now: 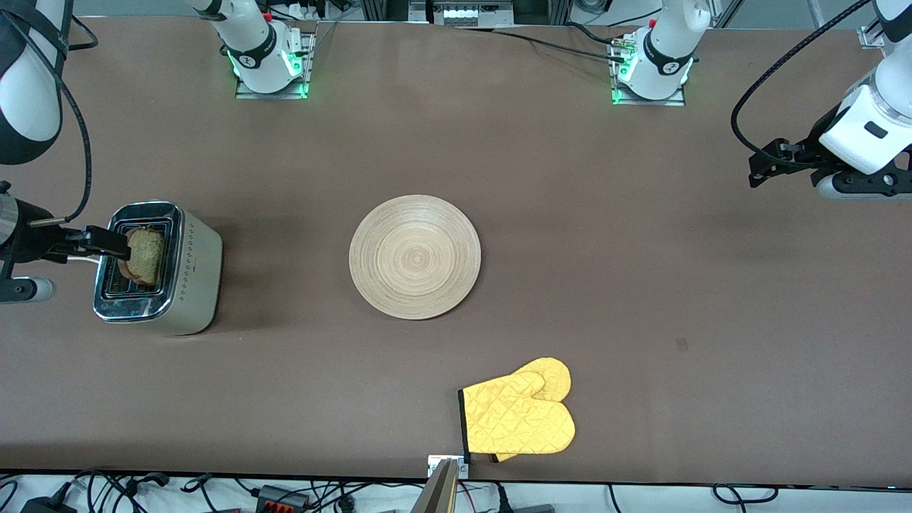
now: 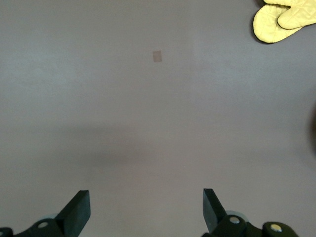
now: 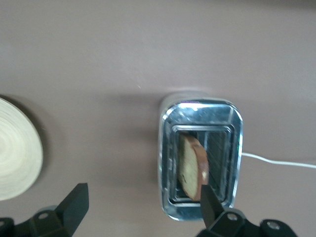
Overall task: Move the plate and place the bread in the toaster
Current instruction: 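Open the right gripper and raise it away from the toaster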
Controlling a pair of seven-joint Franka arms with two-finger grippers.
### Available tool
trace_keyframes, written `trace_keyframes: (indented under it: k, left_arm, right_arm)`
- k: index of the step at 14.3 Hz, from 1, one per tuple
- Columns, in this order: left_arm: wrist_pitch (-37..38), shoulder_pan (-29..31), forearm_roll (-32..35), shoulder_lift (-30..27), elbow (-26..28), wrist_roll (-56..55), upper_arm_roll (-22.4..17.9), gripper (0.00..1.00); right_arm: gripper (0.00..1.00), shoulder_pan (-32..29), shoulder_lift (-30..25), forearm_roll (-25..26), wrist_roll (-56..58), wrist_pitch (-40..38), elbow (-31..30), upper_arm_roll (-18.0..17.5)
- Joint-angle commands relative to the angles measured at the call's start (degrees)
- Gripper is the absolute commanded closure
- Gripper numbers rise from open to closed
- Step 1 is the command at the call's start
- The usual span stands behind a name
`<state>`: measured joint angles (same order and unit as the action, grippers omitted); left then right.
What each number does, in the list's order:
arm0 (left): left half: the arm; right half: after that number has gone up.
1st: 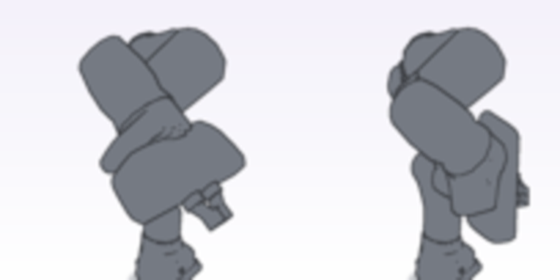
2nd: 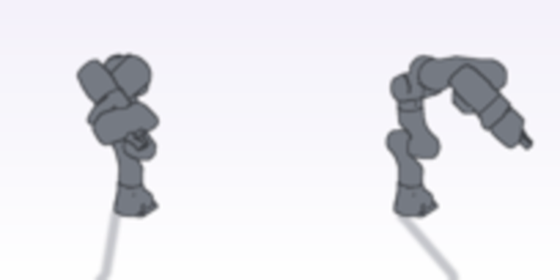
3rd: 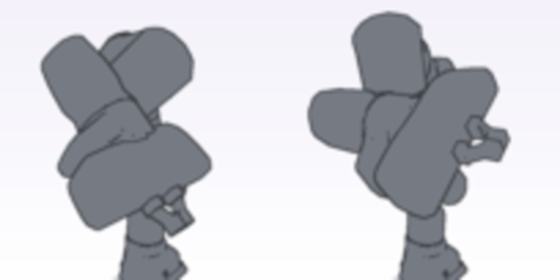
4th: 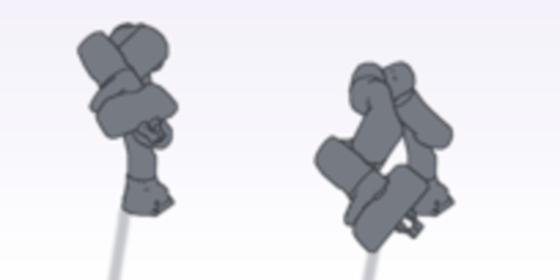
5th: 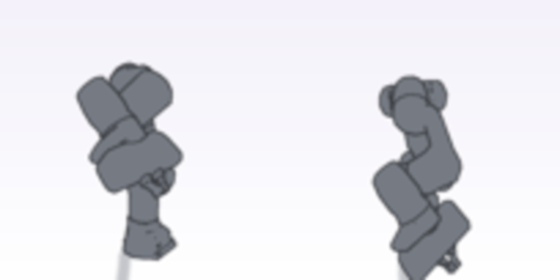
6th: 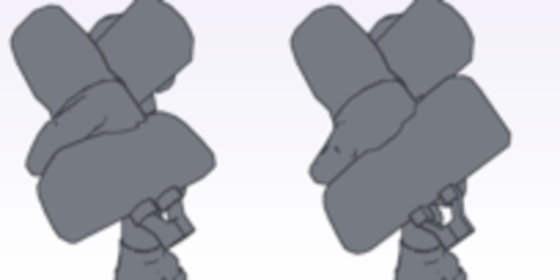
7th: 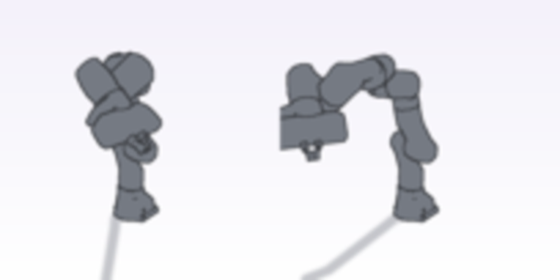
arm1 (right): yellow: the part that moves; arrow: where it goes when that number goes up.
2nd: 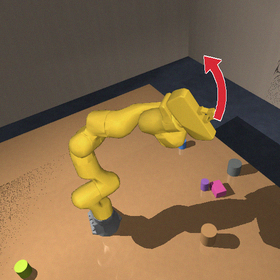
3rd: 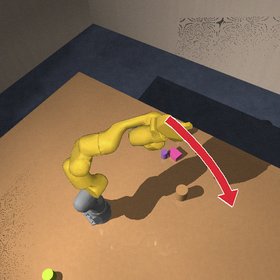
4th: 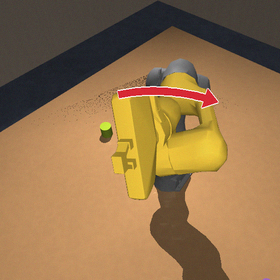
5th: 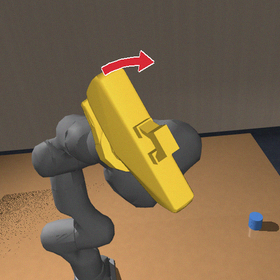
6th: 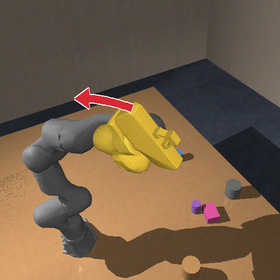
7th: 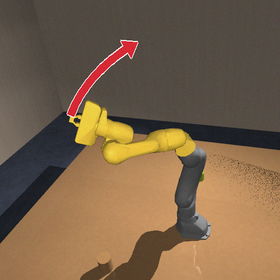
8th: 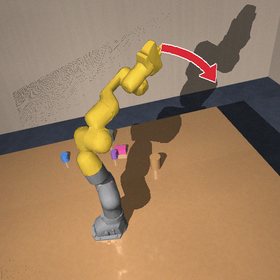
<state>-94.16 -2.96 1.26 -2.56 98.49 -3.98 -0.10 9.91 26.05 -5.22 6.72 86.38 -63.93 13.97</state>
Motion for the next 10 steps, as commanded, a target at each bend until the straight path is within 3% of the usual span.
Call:
trace_keyframes:
  k: [1, 4, 10]
  left_arm:
    - [0.91, -0.11, 0.06, -0.34, -0.58, 0.12, -0.07, 0.00]
    - [0.91, -0.11, 0.06, -0.34, -0.58, 0.12, -0.07, 0.00]
    - [0.91, -0.11, 0.06, -0.34, -0.58, 0.12, -0.07, 0.00]
  right_arm:
    - [0.00, -0.51, 0.84, -3.39, -1.19, -1.12, 1.97, -0.87]
    - [0.00, -1.21, 0.49, -5.68, -1.28, -4.63, 1.97, -0.35]
    - [0.00, -5.25, -0.65, -4.02, 4.78, -8.25, 1.79, 0.09]
